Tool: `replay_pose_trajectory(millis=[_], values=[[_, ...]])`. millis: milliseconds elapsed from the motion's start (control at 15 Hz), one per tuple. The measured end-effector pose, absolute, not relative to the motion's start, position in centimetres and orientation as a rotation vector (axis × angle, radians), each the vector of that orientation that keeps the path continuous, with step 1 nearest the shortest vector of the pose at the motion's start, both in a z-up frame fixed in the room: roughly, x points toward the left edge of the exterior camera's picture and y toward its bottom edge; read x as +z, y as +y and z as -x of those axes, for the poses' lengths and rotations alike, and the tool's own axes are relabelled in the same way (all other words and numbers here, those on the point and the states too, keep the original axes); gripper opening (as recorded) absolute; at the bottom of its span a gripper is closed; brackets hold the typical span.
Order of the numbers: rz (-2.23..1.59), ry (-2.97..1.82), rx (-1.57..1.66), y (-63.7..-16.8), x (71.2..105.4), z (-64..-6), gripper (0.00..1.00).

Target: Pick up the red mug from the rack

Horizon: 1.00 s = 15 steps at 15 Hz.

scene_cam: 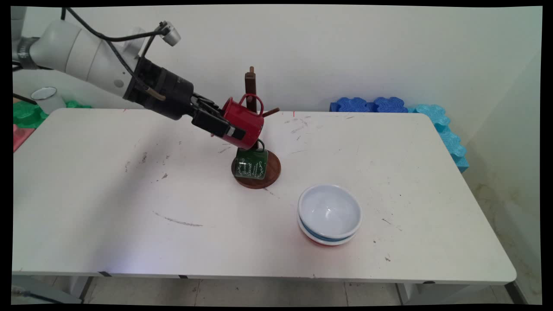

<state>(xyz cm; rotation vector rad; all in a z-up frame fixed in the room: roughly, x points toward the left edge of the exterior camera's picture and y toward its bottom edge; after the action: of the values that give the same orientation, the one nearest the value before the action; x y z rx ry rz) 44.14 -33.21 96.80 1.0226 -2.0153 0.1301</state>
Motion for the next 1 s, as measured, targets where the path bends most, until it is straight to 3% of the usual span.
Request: replay_pose_trajectory(millis=[733,800,1000], values=[[-1.033,-2.012,0.133,-33.73,96.51,-43.74,1.00],[-1.034,-2.012,0.133,-33.75,96.52,-43.73,0.00],[-1.039,-2.010,0.132,-33.82,96.55,-43.69,0.00]])
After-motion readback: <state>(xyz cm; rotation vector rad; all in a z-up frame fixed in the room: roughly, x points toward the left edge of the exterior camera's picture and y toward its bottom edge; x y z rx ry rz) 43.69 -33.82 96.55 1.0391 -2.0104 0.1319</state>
